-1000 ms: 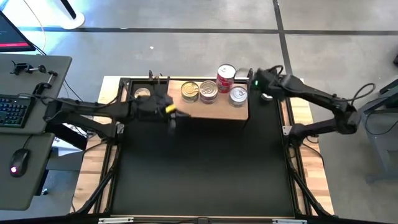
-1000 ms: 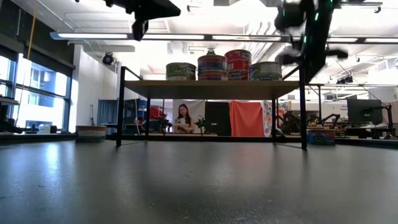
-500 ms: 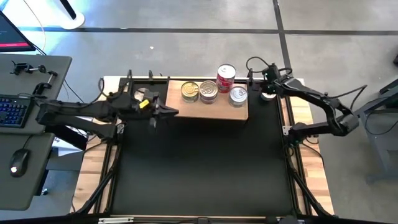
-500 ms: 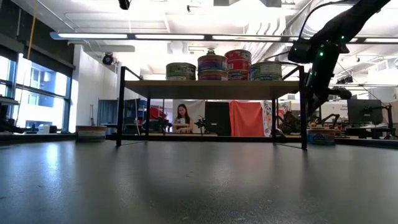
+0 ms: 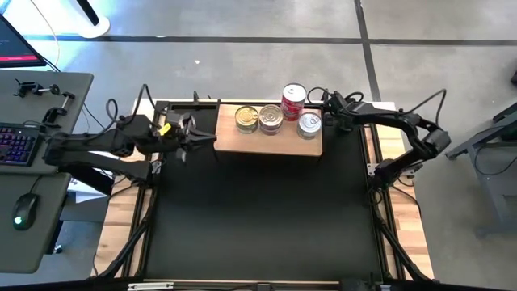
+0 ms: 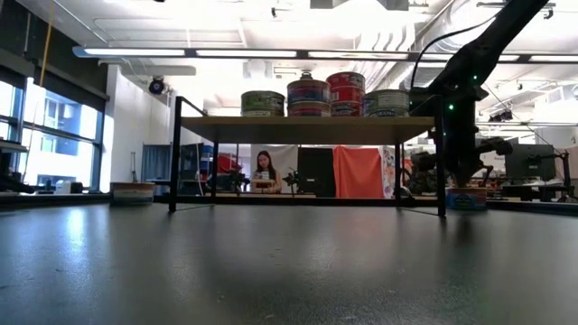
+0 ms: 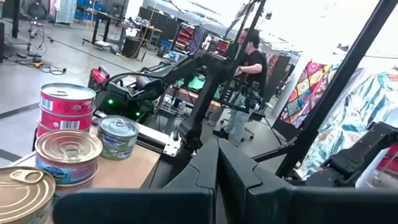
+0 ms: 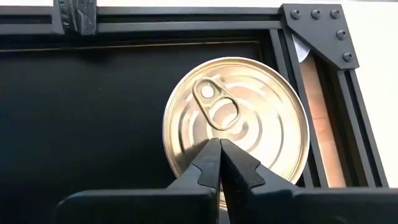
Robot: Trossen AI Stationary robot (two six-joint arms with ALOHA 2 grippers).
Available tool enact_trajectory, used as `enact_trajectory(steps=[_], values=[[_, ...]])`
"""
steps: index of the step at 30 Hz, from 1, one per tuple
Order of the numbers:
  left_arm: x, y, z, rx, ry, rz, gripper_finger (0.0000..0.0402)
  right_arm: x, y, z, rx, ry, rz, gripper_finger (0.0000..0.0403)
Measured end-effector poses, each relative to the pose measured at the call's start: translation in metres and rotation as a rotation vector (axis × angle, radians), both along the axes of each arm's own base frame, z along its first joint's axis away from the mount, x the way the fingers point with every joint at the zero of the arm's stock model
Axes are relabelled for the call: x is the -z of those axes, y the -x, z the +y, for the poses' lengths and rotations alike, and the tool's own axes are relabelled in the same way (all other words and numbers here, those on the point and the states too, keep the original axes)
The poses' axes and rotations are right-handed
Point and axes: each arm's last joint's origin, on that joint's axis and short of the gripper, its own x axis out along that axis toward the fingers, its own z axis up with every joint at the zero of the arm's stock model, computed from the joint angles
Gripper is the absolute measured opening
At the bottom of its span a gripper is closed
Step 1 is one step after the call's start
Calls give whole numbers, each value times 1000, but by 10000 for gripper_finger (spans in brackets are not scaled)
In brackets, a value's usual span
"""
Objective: Stack canned seafood by type on shelf
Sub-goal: Move the blue tuna can to the middle right of the table
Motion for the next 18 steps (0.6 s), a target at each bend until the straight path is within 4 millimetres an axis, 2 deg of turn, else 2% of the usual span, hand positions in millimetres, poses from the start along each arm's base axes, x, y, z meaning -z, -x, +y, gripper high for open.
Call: enact_trajectory(steps=[7,18], values=[[0,9,1,-45,-22,18,0,1,3,4,-100,-112,44,0],[1,9,4,-123,-67,33,0,2,11,24,-427,-409,217,0]])
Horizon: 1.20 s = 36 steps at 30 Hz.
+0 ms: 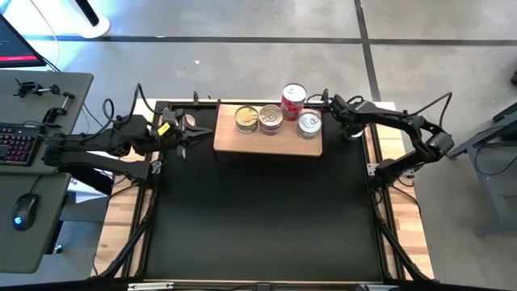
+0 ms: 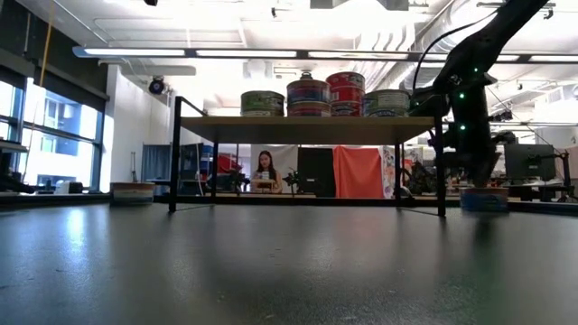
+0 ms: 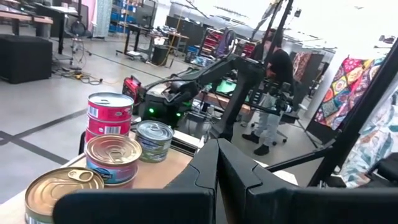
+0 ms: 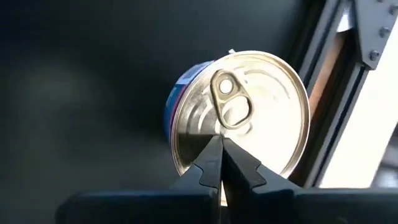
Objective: Stack canned seafood by type on shelf
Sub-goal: Move the blue tuna can to the middle right of the table
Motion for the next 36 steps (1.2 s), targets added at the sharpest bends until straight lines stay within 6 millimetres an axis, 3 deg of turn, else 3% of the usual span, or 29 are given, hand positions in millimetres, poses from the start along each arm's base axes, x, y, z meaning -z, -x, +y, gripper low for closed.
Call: enact_trajectory(steps=[14,19,23,36], values=[[0,0,0,-5,7,-2,0,0,-9,27,-516,-246,183,0],[0,0,0,-5,7,-2,0,0,-11,37,-594,-330,194,0],[0,0,0,-6,-1,0,0,0,-12,42,-572,-355,188,0],[0,0,0,-7,-26,6,0,0,-9,45,-261,-360,81,0]])
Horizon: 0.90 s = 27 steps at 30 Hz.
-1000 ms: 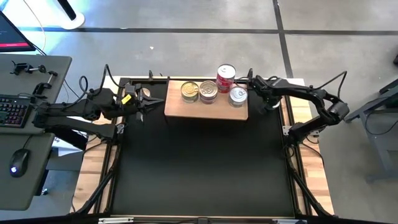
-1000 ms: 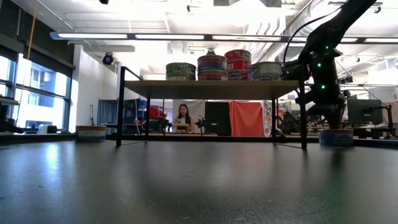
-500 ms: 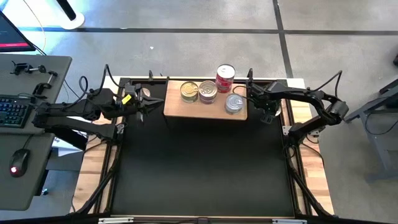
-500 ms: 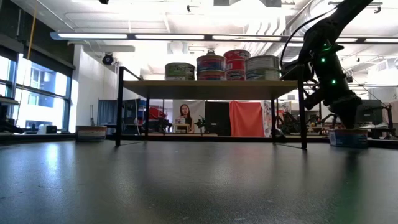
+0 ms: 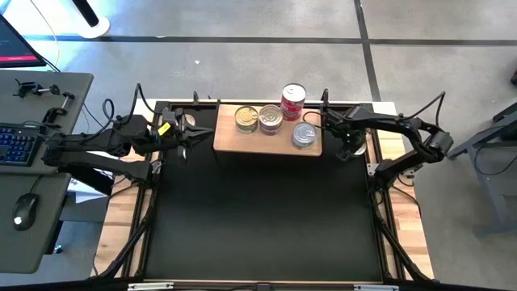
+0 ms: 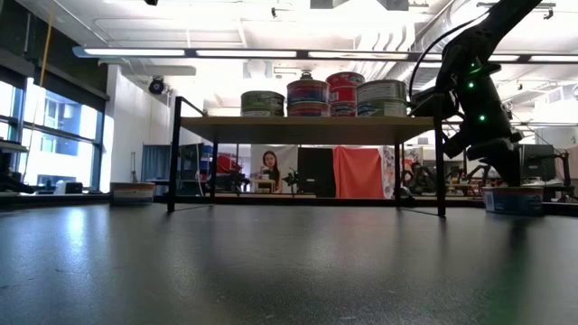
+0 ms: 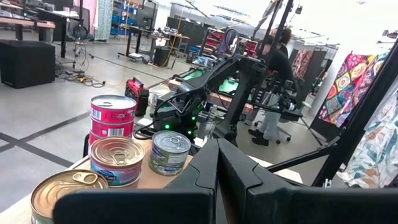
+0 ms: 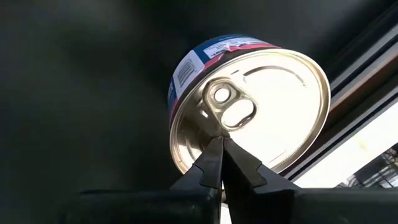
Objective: Stack canned seafood by type on shelf
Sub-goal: Move the blue tuna can to the middle right of the table
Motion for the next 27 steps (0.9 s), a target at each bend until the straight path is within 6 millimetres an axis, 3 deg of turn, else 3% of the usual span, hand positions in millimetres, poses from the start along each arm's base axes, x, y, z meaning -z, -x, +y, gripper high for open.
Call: enact_trajectory(steps=[12,21,27], values=[[0,0,0,-2,-75,18,0,-4,-7,17,-102,-22,-15,0],[0,0,0,-2,-95,23,0,-20,-6,25,214,-2,-210,0],[0,0,0,-3,-101,25,0,-10,4,35,425,11,-256,0]])
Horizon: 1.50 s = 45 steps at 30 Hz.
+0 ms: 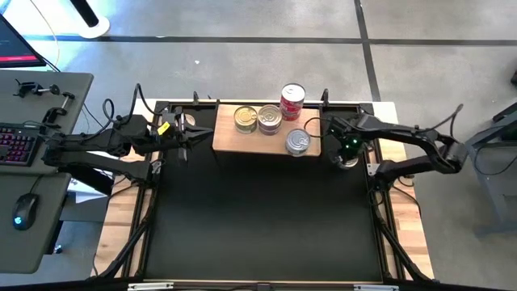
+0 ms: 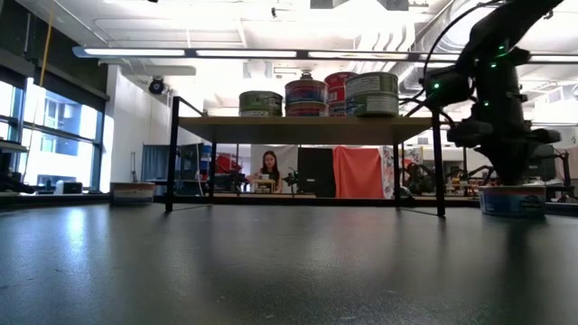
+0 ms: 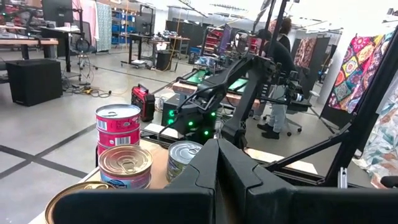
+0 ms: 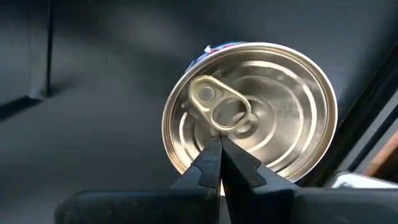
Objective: Stack canned seafood by type on shelf
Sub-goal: Move the blue tuna can to the middle right of the table
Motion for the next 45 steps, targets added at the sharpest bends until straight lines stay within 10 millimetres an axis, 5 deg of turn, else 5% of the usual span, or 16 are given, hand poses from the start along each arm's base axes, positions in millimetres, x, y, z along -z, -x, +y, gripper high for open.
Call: enact_trajectory(steps=[8,14,26,32,45], values=[[0,0,0,0,-34,8,0,-10,18,19,117,69,-75,0],[0,0,0,-1,-39,9,0,-19,30,36,17,50,-51,0],[0,0,0,-1,-44,10,0,-18,20,50,-111,191,16,0],[0,0,0,-2,-43,10,0,-19,14,53,-335,234,-18,0],[0,0,1,-33,-43,11,0,-7,1,57,-384,208,49,0]])
